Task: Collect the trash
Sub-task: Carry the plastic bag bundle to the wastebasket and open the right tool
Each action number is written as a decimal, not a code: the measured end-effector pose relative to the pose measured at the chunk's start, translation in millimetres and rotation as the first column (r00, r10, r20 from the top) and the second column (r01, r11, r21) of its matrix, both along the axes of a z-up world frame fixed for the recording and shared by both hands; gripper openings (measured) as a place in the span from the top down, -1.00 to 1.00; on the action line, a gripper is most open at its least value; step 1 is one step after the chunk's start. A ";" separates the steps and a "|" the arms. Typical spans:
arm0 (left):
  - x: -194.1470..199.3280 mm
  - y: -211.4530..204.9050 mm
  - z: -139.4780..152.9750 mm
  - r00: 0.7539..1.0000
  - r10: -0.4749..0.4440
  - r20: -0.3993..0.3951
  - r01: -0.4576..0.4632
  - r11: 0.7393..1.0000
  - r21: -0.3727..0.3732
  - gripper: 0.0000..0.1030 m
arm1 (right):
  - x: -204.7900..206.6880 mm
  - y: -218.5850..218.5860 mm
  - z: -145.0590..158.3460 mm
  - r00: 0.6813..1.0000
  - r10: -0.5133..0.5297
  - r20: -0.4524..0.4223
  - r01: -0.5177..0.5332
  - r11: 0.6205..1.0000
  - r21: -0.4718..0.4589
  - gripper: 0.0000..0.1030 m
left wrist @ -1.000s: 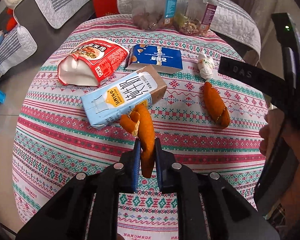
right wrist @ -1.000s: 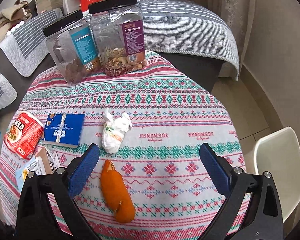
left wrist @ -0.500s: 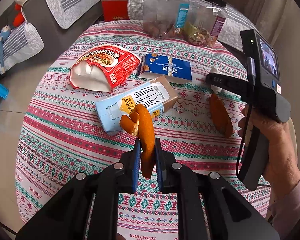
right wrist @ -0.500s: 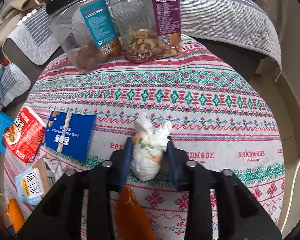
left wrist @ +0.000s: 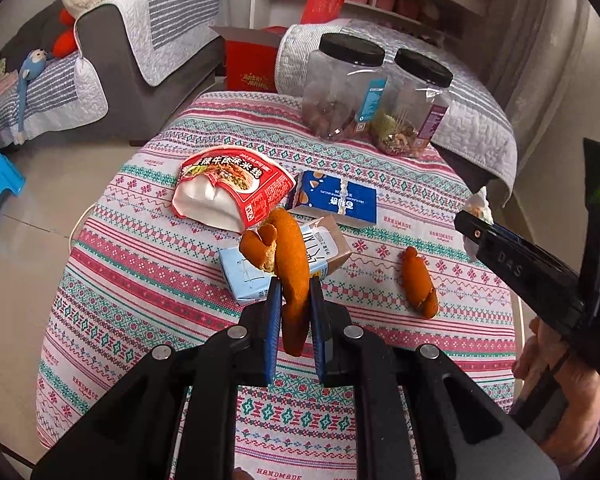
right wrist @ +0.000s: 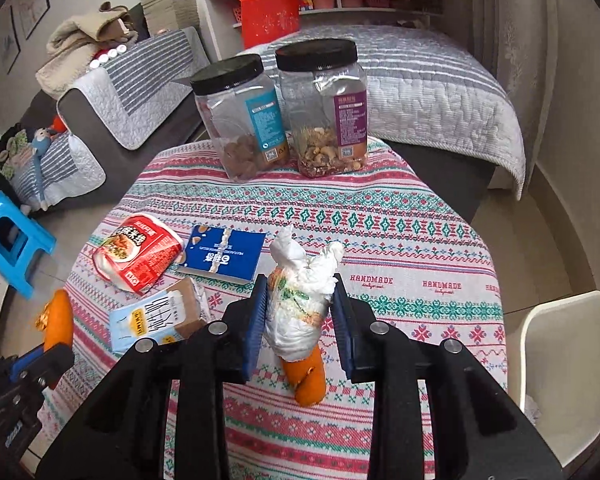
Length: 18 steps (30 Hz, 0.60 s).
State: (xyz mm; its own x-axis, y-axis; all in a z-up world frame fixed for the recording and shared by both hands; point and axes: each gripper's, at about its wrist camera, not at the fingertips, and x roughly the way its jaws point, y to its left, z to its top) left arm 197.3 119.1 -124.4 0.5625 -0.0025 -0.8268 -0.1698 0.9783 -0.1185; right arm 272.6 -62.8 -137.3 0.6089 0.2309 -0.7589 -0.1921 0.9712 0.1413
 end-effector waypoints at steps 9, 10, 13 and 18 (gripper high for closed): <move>-16.9 -9.7 22.3 0.996 -0.011 0.087 0.009 1.000 0.016 0.73 | -54.5 -19.5 43.5 0.996 0.016 0.090 -0.013 0.999 -0.041 0.43; -19.0 -11.1 24.2 0.995 -0.013 0.096 0.011 1.000 0.018 0.73 | -59.1 -21.7 46.4 0.995 0.018 0.099 -0.013 0.999 -0.044 0.43; -24.7 -16.3 28.5 0.992 -0.019 0.125 0.015 0.999 0.034 0.73 | -71.5 -28.9 54.7 0.992 0.022 0.125 -0.015 0.999 -0.052 0.43; -32.6 -24.8 33.4 0.984 -0.027 0.174 0.019 0.999 0.051 0.73 | -81.1 -38.2 54.8 0.984 0.010 0.178 0.003 0.997 -0.071 0.43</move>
State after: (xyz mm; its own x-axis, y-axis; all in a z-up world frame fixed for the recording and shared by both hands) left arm 164.7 94.2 -91.0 0.6988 0.0211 -0.7150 -0.1281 0.9871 -0.0961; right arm 191.6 -101.0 -82.6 0.7350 0.1828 -0.6530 -0.2114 0.9768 0.0354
